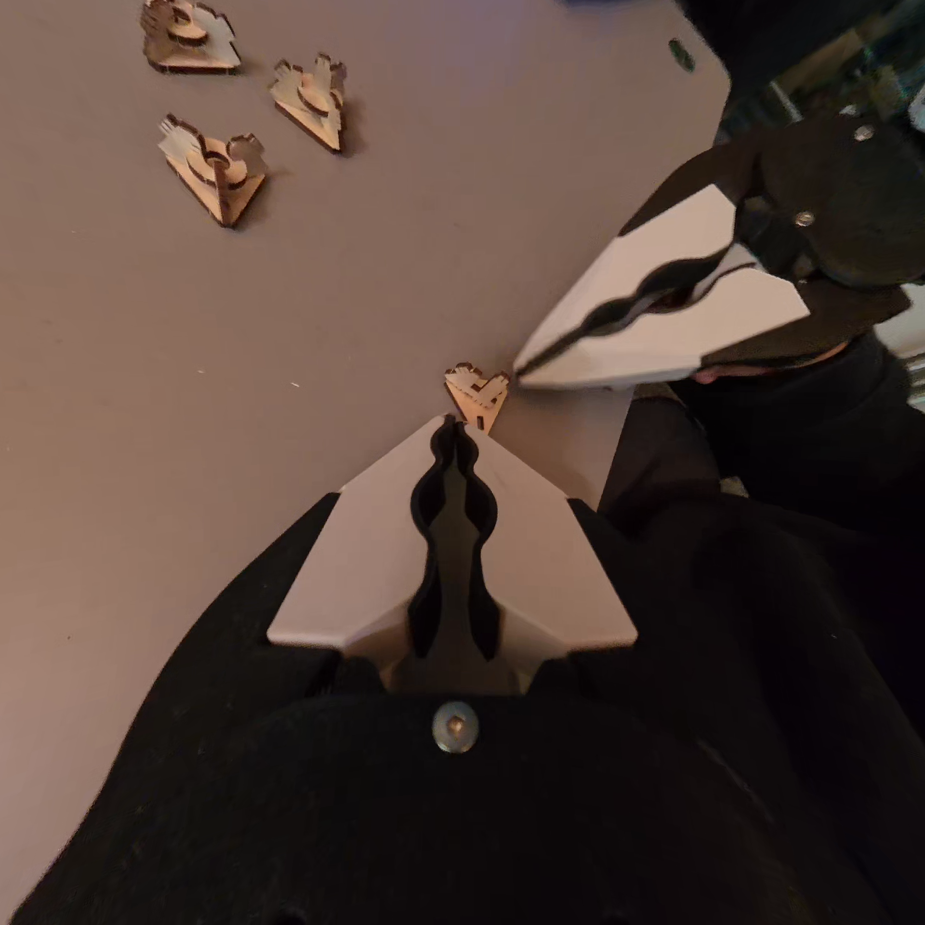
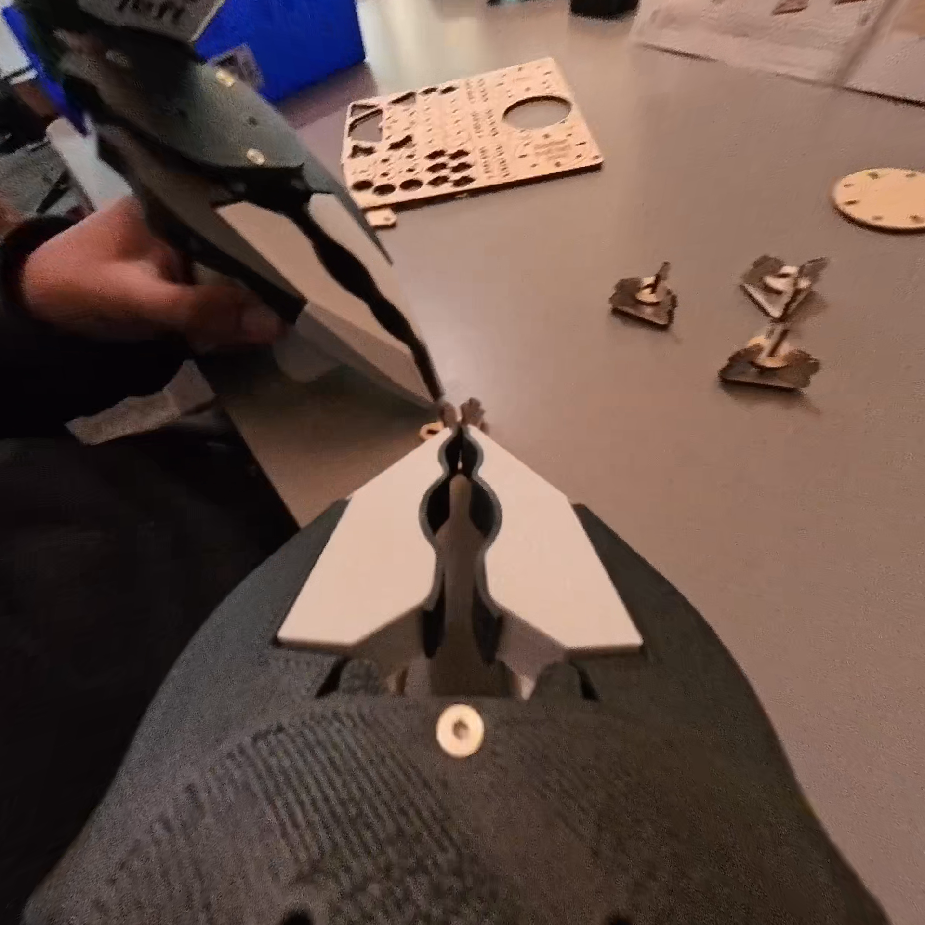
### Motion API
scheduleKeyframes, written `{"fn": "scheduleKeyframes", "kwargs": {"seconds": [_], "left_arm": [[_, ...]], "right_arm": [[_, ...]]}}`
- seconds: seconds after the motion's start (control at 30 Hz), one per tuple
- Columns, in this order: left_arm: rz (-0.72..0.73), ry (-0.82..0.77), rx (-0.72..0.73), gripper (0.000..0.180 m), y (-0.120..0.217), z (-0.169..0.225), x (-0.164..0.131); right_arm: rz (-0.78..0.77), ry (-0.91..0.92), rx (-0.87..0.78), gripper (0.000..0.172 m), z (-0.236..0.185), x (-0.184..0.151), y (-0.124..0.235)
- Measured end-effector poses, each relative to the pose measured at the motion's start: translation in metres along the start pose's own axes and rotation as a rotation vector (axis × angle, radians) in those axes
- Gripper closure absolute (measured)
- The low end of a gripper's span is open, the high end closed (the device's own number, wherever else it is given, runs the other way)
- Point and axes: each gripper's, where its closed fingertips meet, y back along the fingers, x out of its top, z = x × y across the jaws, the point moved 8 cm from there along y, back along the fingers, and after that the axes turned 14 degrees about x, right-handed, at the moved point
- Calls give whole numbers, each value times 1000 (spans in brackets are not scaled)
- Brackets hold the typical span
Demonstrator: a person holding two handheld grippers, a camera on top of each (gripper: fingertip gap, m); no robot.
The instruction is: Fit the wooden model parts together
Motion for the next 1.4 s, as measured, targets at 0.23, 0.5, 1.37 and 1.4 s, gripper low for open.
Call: {"fn": "scheduleKeyframes", "kwargs": {"seconds": [0.23,0.5,1.37,1.4], "left_arm": [[-66,-94,-113,180,-9,24,-4],[60,-11,-106,180,0,17,4],[-33,-128,-166,175,-13,7,14],[-29,-137,-160,175,-13,7,14]], "right_arm": [[-119,115,-123,172,0,-4,-6],[9,-19,-204,172,18,-2,13],[-143,114,-158,172,-1,-5,-4],[-138,106,-154,172,0,-5,-4]]}}
